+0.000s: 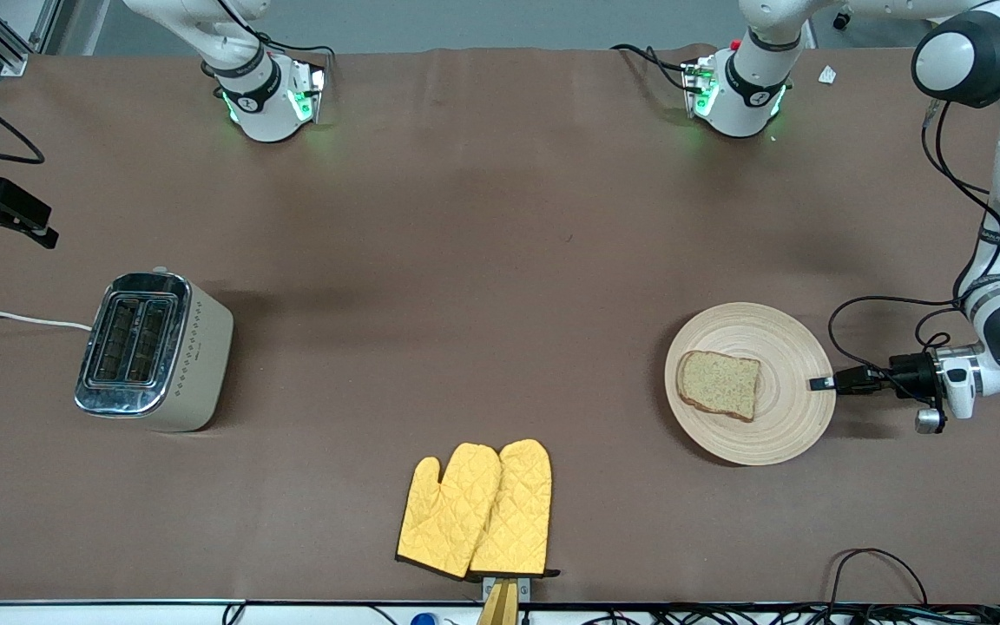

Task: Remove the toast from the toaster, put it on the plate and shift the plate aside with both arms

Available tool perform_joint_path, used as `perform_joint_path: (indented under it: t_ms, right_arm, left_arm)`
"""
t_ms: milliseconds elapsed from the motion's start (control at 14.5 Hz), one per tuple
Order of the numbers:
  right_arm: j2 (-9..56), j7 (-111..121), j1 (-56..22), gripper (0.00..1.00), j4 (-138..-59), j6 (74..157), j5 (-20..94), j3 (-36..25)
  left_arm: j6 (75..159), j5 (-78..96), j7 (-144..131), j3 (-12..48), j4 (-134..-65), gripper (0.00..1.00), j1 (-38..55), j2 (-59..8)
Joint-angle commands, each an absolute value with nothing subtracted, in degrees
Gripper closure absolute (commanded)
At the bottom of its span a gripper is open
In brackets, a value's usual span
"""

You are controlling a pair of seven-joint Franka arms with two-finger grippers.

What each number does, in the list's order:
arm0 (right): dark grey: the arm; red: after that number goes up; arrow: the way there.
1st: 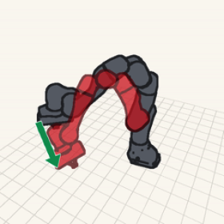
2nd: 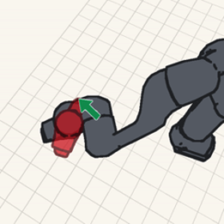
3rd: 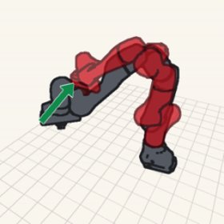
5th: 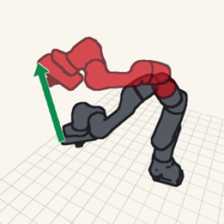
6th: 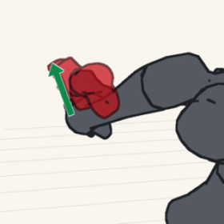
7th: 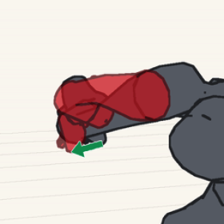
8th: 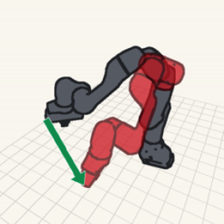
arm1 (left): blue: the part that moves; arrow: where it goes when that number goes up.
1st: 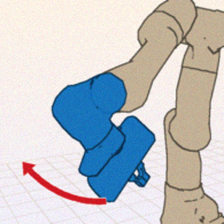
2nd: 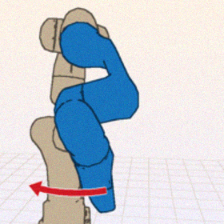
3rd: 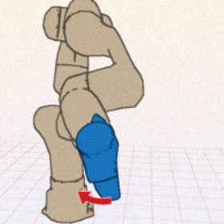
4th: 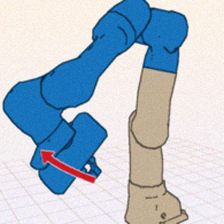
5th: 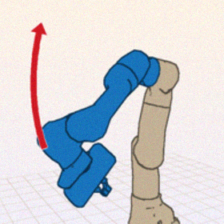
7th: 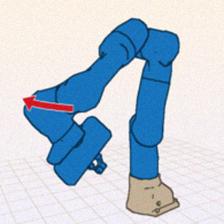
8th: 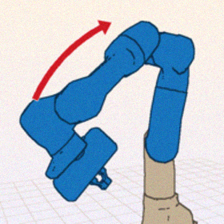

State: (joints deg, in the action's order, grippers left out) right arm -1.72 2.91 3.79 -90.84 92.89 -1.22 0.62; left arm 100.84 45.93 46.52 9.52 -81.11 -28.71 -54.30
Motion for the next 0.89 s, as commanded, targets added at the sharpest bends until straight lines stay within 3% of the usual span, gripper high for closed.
perform_joint_path:
  t_ms: [0, 69, 481, 688, 825]
  right_arm:
    - [-1.4, 3.5, 4.1, 0.00, -89.9, 91.9, -1.9, 0.6]
    - [-1.4, 3.5, 4.1, 0.00, -89.9, 91.9, -1.9, 0.6]
    - [-1.4, 3.4, 4.1, 0.00, -89.9, 91.9, -1.8, 0.6]
    - [-1.4, 3.5, 4.1, 0.00, -89.9, 91.9, -1.8, 0.6]
    - [-1.4, 3.5, 4.1, 0.00, -89.9, 91.9, -1.8, 0.6]
  left_arm:
    - [98.6, 46.0, 46.4, 10.1, -81.4, 0.54, -29.9, -53.8]
    - [98.6, 45.7, 46.7, 10.0, -81.3, 0.01, -30.2, -53.6]
    - [96.6, 27.3, 44.0, 10.5, -75.7, 0.00, -30.4, -47.4]
    - [96.7, 20.1, 41.9, 10.8, -75.1, 0.00, -28.6, -39.2]
    - [96.7, 14.1, 33.9, 10.7, -75.1, 0.00, -22.2, -31.2]
